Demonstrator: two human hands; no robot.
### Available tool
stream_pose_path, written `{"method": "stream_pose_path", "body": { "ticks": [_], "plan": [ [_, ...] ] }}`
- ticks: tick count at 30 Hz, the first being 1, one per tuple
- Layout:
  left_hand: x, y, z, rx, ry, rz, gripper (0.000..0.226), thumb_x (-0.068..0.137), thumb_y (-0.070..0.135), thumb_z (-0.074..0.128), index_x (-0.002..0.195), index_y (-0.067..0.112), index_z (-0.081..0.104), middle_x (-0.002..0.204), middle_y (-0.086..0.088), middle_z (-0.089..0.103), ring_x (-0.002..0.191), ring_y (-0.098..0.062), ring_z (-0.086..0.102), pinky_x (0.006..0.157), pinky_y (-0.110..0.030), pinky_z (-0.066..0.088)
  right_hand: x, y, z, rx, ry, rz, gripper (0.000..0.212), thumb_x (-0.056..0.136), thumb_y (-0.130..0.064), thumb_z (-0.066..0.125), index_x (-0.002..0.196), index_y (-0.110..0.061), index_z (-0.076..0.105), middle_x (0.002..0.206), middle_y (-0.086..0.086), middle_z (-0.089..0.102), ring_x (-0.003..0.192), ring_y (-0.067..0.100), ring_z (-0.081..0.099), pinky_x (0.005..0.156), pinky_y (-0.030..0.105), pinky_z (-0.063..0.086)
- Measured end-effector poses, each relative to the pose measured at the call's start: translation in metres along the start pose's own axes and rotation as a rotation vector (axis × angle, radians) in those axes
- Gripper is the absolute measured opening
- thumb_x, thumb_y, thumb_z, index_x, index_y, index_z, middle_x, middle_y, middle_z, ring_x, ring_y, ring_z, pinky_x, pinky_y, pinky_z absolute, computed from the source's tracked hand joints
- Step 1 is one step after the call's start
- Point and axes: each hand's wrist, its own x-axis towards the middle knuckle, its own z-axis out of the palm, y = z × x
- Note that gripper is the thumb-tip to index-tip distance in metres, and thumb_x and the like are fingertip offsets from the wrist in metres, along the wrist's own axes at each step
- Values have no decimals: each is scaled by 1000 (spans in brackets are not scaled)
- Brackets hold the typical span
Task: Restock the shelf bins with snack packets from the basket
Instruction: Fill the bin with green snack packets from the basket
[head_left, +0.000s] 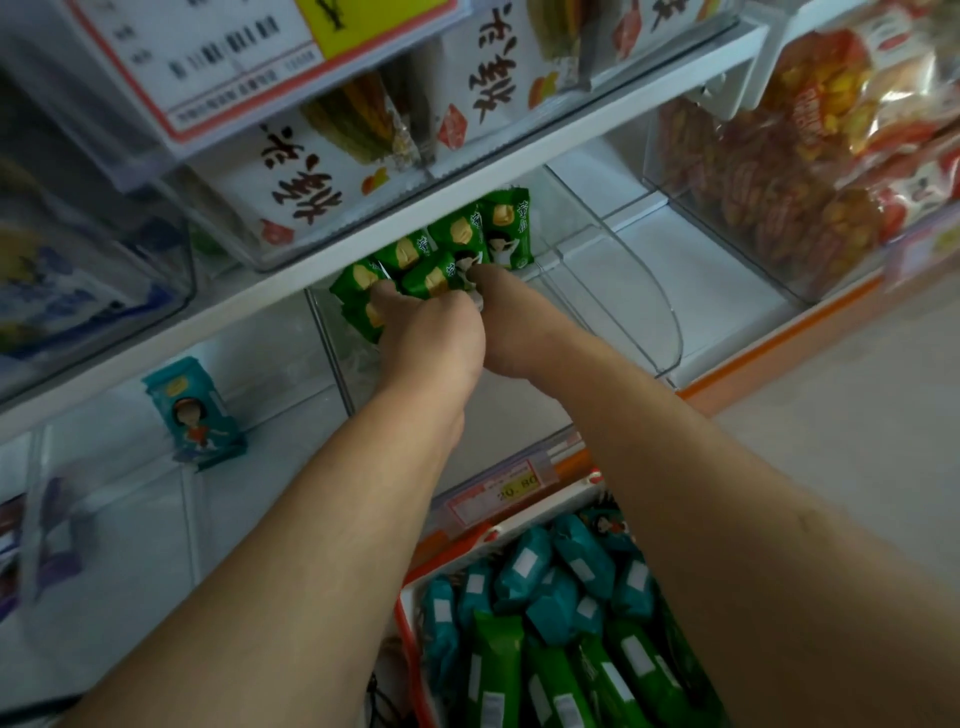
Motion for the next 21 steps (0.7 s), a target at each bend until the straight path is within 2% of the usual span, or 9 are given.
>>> {"method": "stream_pose_path", "body": {
  "ticks": [1,3,5,6,10,12,15,18,21],
  "plan": [
    [-2,-1,-1,1,-14,25,57,86,25,54,141,11,45,121,-9,63,98,-21,66,80,-31,57,-1,4,-1,-12,26,13,38,99,-18,62,134,-7,56,118,5,62,111,21,60,80,27,43],
    [-10,-9,-3,-59,-43,33,38,101,19,53,138,17,47,109,6,58,75,3,49,56,-10,41,-17,3,-10,18,99,43,34,98,-15,61,131,-5,62,124,11,67,116,26,62,89,33,49],
    [-25,-13,-6,-54,-68,116,37,103,21,53,140,22,51,107,12,54,73,6,45,54,-10,32,-39,-1,-21,67,180,51,32,91,-5,61,121,-9,69,118,9,72,108,25,68,92,39,57],
    [-36,-15,-10,-48,-74,166,35,103,22,54,137,23,54,105,13,56,76,5,48,56,-11,33,-50,-2,-26,111,221,64,32,87,0,59,113,-12,72,110,8,74,98,23,72,85,42,60],
    [-80,-26,-25,-117,-133,238,20,96,22,54,112,24,66,100,3,72,86,-12,69,72,-32,56,-97,-6,-48,412,280,21,36,78,17,42,75,-7,69,80,15,74,64,25,74,57,36,53],
    [-105,-43,-28,-132,-268,230,15,98,17,54,100,22,68,88,-1,75,78,-15,72,70,-37,59,-131,-3,-58,463,210,3,34,75,20,41,71,-1,68,75,24,72,61,31,70,53,35,51],
    [-129,-88,-25,5,-394,200,14,94,21,59,88,27,70,78,3,74,73,-17,71,73,-43,61,-177,28,-56,297,5,118,29,79,14,45,73,2,71,76,28,72,65,36,72,53,33,55],
    [-135,-146,-22,435,-479,77,4,93,26,65,95,25,67,98,2,70,85,-17,66,80,-43,59,-197,87,-20,45,-183,474,19,92,1,53,89,0,72,77,19,74,60,28,72,60,37,61],
    [-136,-203,-16,840,-582,-220,52,80,32,69,128,16,59,133,-16,54,102,-30,63,79,-38,56,-205,147,37,-237,-427,619,23,97,-22,59,116,-12,69,103,11,71,87,27,72,74,40,64]
  ]
}}
